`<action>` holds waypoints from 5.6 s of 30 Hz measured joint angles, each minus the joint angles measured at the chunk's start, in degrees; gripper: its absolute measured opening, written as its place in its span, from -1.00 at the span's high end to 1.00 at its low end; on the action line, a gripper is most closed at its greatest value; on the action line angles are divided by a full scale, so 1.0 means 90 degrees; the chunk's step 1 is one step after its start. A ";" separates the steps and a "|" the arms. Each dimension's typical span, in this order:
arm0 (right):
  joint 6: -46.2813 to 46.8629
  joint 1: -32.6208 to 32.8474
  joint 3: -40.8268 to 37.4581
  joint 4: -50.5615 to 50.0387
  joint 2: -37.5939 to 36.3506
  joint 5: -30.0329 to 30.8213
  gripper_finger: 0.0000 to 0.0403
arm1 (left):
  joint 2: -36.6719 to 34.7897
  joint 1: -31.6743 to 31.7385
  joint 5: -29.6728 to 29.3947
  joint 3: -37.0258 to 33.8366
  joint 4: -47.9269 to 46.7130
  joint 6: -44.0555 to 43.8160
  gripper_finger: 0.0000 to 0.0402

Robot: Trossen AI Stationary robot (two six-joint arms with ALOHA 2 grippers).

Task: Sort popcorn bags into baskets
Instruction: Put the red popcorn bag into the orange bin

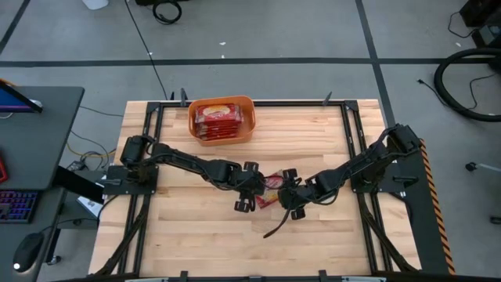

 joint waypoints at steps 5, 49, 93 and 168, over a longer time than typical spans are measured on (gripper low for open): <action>-0.0126 0.0048 -0.0397 0.0412 0.0000 -0.0046 -0.02 | 0.0107 0.0277 -0.0066 -0.0004 -0.0032 -0.0339 0.56; -0.1361 -0.0514 -0.0553 0.1015 -0.0007 -0.0097 0.93 | -0.0142 0.0353 0.0411 0.0095 -0.0380 -0.0693 0.61; 0.0778 -0.2086 0.2463 -0.1854 -0.0362 -0.2479 0.90 | -0.1005 0.0495 0.0225 0.0103 -0.1215 -0.1187 0.89; 0.1093 -0.1899 0.2434 -0.3479 -0.0738 -0.2026 0.44 | -0.3912 0.4676 -0.0533 -0.2735 -0.0150 0.1484 0.29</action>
